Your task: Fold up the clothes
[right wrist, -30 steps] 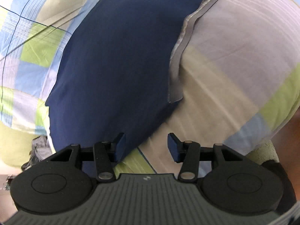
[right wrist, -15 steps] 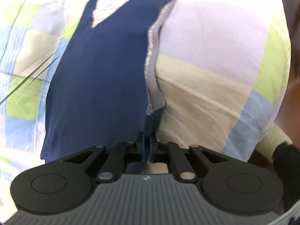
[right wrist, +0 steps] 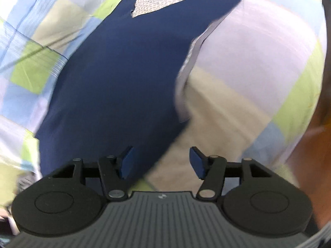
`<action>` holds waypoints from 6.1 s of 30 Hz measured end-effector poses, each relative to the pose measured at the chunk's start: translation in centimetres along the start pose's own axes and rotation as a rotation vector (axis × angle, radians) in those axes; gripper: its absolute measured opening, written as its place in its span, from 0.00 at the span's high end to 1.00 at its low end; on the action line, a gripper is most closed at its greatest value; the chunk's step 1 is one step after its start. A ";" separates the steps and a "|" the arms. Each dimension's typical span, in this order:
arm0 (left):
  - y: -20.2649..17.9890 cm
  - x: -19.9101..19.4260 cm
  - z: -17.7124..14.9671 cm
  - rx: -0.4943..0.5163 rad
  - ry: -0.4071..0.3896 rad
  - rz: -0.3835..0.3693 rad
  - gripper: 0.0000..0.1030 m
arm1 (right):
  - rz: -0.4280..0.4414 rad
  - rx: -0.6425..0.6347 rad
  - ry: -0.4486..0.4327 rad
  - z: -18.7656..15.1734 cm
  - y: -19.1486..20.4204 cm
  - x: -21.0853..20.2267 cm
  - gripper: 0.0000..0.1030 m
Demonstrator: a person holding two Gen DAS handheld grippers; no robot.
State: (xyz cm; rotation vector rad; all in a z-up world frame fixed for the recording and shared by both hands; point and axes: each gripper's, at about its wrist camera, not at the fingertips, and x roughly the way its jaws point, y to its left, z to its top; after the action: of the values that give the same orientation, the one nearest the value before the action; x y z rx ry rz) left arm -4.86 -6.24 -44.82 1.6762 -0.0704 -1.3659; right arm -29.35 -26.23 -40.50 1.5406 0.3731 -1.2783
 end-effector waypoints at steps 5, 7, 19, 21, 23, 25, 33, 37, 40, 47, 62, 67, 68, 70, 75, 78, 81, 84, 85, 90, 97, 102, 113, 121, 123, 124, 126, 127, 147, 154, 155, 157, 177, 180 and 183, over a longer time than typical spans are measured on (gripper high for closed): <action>-1.7 1.9 -0.9 0.115 -0.018 -0.013 0.67 | 0.015 0.114 -0.007 -0.8 -1.3 2.4 0.48; -1.3 1.2 -1.3 0.126 -0.030 -0.027 0.67 | 0.011 0.107 -0.006 -1.0 -1.6 2.7 0.48; -0.8 2.0 -1.3 0.198 -0.059 -0.054 0.94 | 0.001 0.094 -0.014 -1.6 -1.8 2.5 0.46; 0.3 2.2 -1.1 0.188 -0.078 -0.030 0.95 | 0.021 0.104 -0.028 -1.3 -1.9 2.5 0.45; 1.7 1.9 -0.9 0.156 -0.101 -0.001 0.96 | 0.037 0.110 -0.040 -1.0 -1.8 2.5 0.45; 2.5 1.6 -0.8 0.157 -0.113 0.002 0.96 | 0.041 0.116 -0.052 -1.0 -1.7 2.7 0.45; 4.6 -0.9 -1.0 0.229 -0.157 -0.036 0.98 | 0.090 0.169 -0.084 -0.5 -1.5 2.1 0.97; 4.2 -2.9 -1.4 0.222 -0.155 -0.067 1.00 | 0.101 0.049 -0.080 -0.6 -0.7 -1.3 0.98; 1.9 -2.1 -1.5 0.186 -0.109 -0.102 1.00 | 0.050 0.037 -0.061 -0.8 -1.6 -0.7 0.98; -1.3 1.0 -1.3 0.049 -0.021 -0.106 0.95 | -0.079 -0.175 -0.015 -0.7 -0.2 2.9 0.78; 7.9 1.8 4.0 -0.717 0.007 -0.205 0.59 | -0.094 -0.755 -0.063 -1.9 5.7 2.7 0.86; 4.8 0.4 1.2 -0.753 0.103 -0.242 0.59 | -0.141 -0.831 0.011 -4.1 2.1 1.8 0.87; 4.5 -0.8 0.3 -0.748 0.167 -0.292 0.59 | -0.159 -0.861 0.036 -4.9 1.3 1.1 0.86; 4.9 -2.9 -0.9 -0.723 0.184 -0.287 0.59 | -0.203 -0.919 0.093 -5.8 0.5 -0.3 0.85; 8.8 -4.7 -3.6 -0.695 0.183 -0.233 0.58 | -0.064 -1.126 0.033 -10.8 2.5 -5.3 0.84; 11.6 -2.9 -5.9 -0.671 0.172 -0.225 0.58 | 0.064 -1.342 0.007 -16.2 6.2 -4.7 0.80; 13.2 -1.4 -7.6 -0.663 0.124 -0.279 0.58 | 0.172 -1.501 0.001 -21.3 10.3 -2.3 0.79; 14.6 0.7 -9.5 -0.644 0.083 -0.312 0.58 | 0.224 -1.599 -0.023 -26.0 13.2 -0.2 0.70; 15.0 1.3 -10.0 -0.643 0.078 -0.320 0.58 | 0.225 -1.627 -0.030 -28.1 13.8 0.5 0.70; 16.3 3.9 -11.7 -0.606 0.022 -0.398 0.58 | 0.168 -1.601 -0.035 -31.2 16.7 2.8 0.70; 16.6 5.7 -12.0 -0.597 -0.024 -0.455 0.58 | 0.009 -1.518 0.038 -32.3 18.2 6.5 0.83; 16.2 6.1 -11.6 -0.581 -0.044 -0.501 0.58 | -0.010 -1.508 0.022 -33.5 17.9 6.9 0.97; 16.8 6.7 -9.8 -0.552 -0.080 -0.568 0.54 | -0.031 -1.556 0.053 -35.5 14.5 5.4 0.98; 18.5 9.3 -7.1 -0.510 -0.047 -0.559 0.49 | -0.037 -1.214 -0.019 -31.5 16.7 4.9 0.86; 18.3 11.0 -6.6 -0.497 0.009 -0.608 0.49 | -0.073 -1.164 0.075 -31.9 15.9 6.2 0.91; 18.0 10.8 -6.8 -0.463 0.021 -0.621 0.49 | -0.053 -1.123 0.105 -32.6 15.6 5.5 0.90; 17.7 10.1 -7.4 -0.405 0.033 -0.635 0.49 | 0.007 -1.034 0.206 -33.1 15.6 4.2 0.89; 18.2 9.9 -7.6 -0.392 0.030 -0.637 0.48 | 0.025 -0.932 0.232 -33.1 15.5 3.0 0.85; 33.4 4.5 -6.9 -0.195 -0.212 -0.534 0.25 | -0.652 0.075 -0.560 -31.9 30.2 -3.7 0.01; 35.3 -0.8 -6.4 -0.164 -0.316 -0.568 0.24 | -0.658 0.176 -0.667 -34.4 33.1 -9.4 0.01; 35.9 -1.5 -6.7 -0.164 -0.327 -0.581 0.24 | -0.654 0.191 -0.681 -34.6 33.3 -10.4 0.01; 36.6 -2.4 -6.6 -0.161 -0.342 -0.597 0.24 | -0.661 0.213 -0.701 -35.0 33.2 -12.0 0.01; 37.9 -7.7 -6.8 -0.074 -0.442 -0.604 0.24 | -0.679 0.273 -0.782 -38.2 34.2 -18.9 0.01; 38.3 -8.0 -7.0 -0.081 -0.439 -0.614 0.24 | -0.679 0.280 -0.788 -38.0 34.1 -19.2 0.01; 38.7 -8.4 -7.0 -0.093 -0.438 -0.622 0.24 | -0.681 0.279 -0.793 -37.7 34.4 -19.4 0.01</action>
State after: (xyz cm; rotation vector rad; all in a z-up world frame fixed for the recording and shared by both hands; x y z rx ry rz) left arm 16.26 -18.82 -12.97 1.3396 0.2824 -2.1512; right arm 9.28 -1.28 -11.06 1.0063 0.1995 -2.4287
